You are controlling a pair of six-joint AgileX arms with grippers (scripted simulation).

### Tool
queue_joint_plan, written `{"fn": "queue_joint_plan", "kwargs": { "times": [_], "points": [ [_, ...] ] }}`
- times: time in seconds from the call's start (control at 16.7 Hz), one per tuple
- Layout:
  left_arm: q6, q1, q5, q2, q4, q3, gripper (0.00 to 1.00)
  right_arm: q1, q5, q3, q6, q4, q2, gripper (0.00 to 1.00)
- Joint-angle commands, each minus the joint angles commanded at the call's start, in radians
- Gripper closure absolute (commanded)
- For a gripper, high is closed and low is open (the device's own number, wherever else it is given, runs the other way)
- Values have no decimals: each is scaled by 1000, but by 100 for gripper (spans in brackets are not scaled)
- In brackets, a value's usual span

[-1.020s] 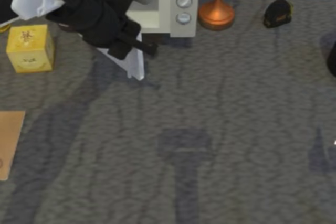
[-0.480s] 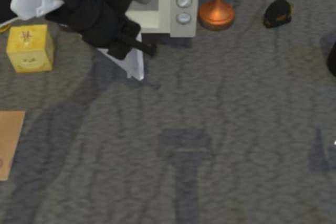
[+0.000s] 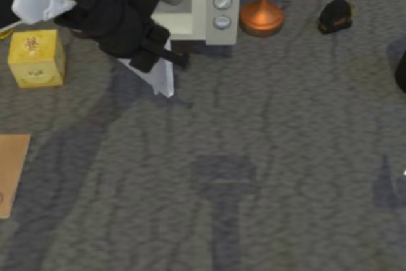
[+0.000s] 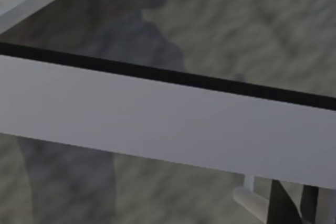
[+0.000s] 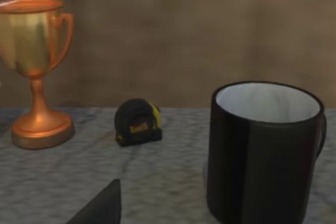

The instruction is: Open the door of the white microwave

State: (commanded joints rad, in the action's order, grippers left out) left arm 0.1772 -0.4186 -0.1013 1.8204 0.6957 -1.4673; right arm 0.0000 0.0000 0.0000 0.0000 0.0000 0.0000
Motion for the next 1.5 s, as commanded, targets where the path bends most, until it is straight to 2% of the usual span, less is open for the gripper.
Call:
{"fn": "queue_joint_plan", "kwargs": {
  "times": [0.36,0.84,1.5],
  "points": [
    [12,1,-14,-3,0,7,100,0,0,0,0,0,0,0],
    [164,61,-90,-49,17,59,100,0,0,0,0,0,0,0],
    [167,63,-93,-51,16,60,100,0,0,0,0,0,0,0]
  ]
}}
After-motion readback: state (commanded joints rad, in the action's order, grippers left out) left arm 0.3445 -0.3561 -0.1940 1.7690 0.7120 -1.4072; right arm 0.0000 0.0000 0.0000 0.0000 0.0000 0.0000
